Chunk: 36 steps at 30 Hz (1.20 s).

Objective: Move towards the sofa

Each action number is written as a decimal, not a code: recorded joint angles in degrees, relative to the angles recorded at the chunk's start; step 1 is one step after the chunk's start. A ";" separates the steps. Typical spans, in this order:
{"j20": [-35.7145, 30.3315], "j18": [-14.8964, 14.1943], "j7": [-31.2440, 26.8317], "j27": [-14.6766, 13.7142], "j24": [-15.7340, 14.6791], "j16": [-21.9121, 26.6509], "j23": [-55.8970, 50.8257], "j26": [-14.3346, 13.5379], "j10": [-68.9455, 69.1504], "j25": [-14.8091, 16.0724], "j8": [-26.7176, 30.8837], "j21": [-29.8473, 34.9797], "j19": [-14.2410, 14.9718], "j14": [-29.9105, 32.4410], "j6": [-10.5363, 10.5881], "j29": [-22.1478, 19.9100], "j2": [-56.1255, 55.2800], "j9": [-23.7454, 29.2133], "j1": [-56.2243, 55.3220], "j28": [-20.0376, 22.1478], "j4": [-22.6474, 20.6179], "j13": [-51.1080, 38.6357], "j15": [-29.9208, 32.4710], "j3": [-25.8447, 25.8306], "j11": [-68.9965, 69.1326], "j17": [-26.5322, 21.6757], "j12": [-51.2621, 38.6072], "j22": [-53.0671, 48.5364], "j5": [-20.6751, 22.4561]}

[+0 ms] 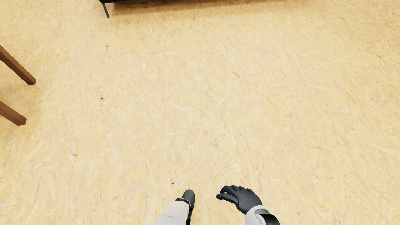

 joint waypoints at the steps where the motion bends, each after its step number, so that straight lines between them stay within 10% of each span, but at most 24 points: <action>1: 0.43 0.17 1.39 1.87 1.72 1.48 2.71 0.38 4.32 -0.07 -0.27 -2.43 0.32 -3.72 -0.62 0.52 -2.01 0.23 0.93 -0.14 0.53 1.86 5.20 -0.28 8.20 0.34 -2.00 1.60 -0.81; 3: 0.32 0.64 4.89 6.98 5.18 3.22 11.04 -1.01 6.24 1.70 -2.39 -8.55 4.71 -9.94 -1.88 0.66 -12.05 0.51 5.89 1.51 1.48 3.34 16.60 -0.88 29.89 1.68 -6.24 1.46 -4.50; 7: 0.97 1.40 8.99 9.83 1.09 3.73 20.45 -6.37 -1.77 2.87 -8.24 -14.92 2.19 -15.09 -3.08 1.29 -32.89 0.15 20.01 7.42 -0.36 6.59 12.71 -3.71 48.40 -0.20 -18.59 -1.38 -11.78; 12: -11.13 2.50 7.55 5.55 -1.42 5.21 16.96 -9.42 -9.47 6.66 -15.30 -22.80 3.25 -20.29 -2.47 0.71 -44.78 -1.35 33.12 11.97 -4.58 14.11 13.85 -8.31 16.22 -1.16 -32.71 -14.40 -9.48; 16: -19.29 2.33 5.42 3.85 -15.83 5.18 13.37 -9.08 -11.13 6.29 -16.17 -27.58 4.93 -24.60 -1.53 -0.21 -42.89 -2.12 41.37 9.53 -6.49 18.69 14.23 -9.67 -18.12 2.62 -36.90 -28.48 -3.59; 18: -22.07 0.85 5.03 3.62 -18.42 6.47 13.81 -9.08 -5.12 4.56 -13.54 -27.78 -1.09 -22.95 -0.40 -0.17 -43.13 -2.01 44.03 9.44 -5.36 18.77 19.92 -10.32 -11.04 4.16 -34.78 -33.73 -1.55; 22: -25.55 -9.51 3.36 4.26 -11.83 5.88 15.24 -5.35 32.01 2.24 -16.89 -29.17 -2.36 -3.98 2.80 -1.27 -39.55 -1.09 33.53 7.84 0.32 17.09 8.57 -10.82 6.52 8.13 -26.95 -32.43 -1.95; 24: -25.34 -6.94 2.35 3.20 -5.60 4.13 14.84 -3.08 46.12 1.20 -18.15 -28.49 -1.24 -4.03 4.08 -2.14 -33.39 -0.77 23.88 9.45 3.54 15.10 3.80 -10.14 6.40 8.56 -23.47 -26.66 -1.58; 26: -19.91 -4.27 4.36 1.60 -6.45 0.45 13.82 0.03 49.27 -0.23 -17.41 -26.30 -0.15 -5.15 4.71 -2.10 -26.56 -0.71 15.72 12.23 8.67 11.99 1.03 -8.59 3.53 7.38 -18.51 -19.63 -0.51; 30: -7.93 -0.51 11.35 -2.99 -14.93 -2.25 6.67 5.86 25.81 1.78 -14.17 -22.55 1.14 -7.45 5.04 -2.87 -15.65 -1.12 5.89 12.53 14.56 6.24 -3.77 -4.98 -1.95 4.55 -11.40 -6.00 1.77; 34: -10.77 -5.11 18.54 -3.32 -5.97 1.96 0.16 3.96 -15.94 7.57 -13.60 -22.78 3.06 -2.36 4.75 -3.10 -5.59 -1.77 6.79 2.35 10.22 4.03 -6.16 -3.63 -8.03 2.93 -8.33 4.54 2.52; 36: -12.03 0.05 15.16 -0.43 -0.91 2.82 1.72 0.31 -13.78 10.05 -14.91 -24.36 3.60 1.57 4.12 -2.30 -1.83 -1.76 6.17 -1.51 6.95 4.26 -5.50 -3.40 -6.11 2.48 -8.44 5.86 1.73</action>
